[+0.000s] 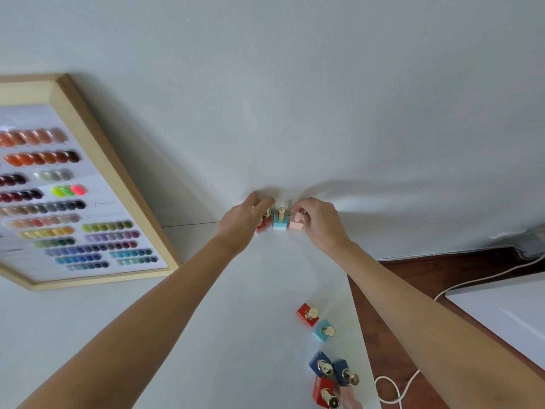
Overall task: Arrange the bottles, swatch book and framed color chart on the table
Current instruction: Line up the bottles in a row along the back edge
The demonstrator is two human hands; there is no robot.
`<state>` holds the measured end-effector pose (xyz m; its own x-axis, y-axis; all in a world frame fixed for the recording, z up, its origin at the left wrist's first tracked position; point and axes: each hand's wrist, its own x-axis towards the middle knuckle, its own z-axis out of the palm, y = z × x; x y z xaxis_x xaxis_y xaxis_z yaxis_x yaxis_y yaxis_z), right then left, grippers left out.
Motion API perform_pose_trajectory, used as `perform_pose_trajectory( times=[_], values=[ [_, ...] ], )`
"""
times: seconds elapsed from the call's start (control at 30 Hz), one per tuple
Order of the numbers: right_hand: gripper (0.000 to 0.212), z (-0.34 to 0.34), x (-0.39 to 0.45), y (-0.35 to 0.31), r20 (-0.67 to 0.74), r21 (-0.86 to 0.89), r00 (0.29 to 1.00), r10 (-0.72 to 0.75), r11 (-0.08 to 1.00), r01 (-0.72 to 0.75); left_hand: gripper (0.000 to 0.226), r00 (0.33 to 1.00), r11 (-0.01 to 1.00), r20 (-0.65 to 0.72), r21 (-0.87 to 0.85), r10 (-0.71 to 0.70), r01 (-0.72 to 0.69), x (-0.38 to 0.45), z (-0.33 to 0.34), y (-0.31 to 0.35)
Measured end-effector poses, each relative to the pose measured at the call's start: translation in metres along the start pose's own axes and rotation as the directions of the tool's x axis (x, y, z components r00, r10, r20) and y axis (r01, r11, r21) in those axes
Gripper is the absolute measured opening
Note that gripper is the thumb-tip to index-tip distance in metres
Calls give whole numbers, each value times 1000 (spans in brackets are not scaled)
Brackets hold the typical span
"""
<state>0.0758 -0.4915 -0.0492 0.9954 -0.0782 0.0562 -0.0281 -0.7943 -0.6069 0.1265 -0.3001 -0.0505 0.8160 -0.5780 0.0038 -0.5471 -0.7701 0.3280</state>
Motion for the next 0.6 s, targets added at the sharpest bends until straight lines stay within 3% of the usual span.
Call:
perform_pose_trajectory(
  times=[0.2, 0.3, 0.43, 0.5, 0.6],
  values=[
    [28, -2, -1, -1, 17, 22, 998, -65, 998, 65, 36, 996, 991, -14, -103, -91, 89, 2, 2, 1],
    [24, -1, -2, 0, -52, 68, 996, -72, 995, 76, 23, 987, 973, -56, -184, -151, 138, 2, 5, 5],
    [25, 10, -13, 5, -133, 94, 991, -22, 995, 35, 32, 969, 932, -61, -295, -238, 210, -3, 9, 9],
    [25, 15, -20, 7, -164, 120, 986, -17, 992, 37, 43, 968, 944, -88, -258, -233, 204, -7, 10, 10],
    [21, 16, -22, 7, -192, 122, 981, -29, 991, 53, 39, 970, 977, -169, -153, -173, 148, -8, 10, 12]
  ],
)
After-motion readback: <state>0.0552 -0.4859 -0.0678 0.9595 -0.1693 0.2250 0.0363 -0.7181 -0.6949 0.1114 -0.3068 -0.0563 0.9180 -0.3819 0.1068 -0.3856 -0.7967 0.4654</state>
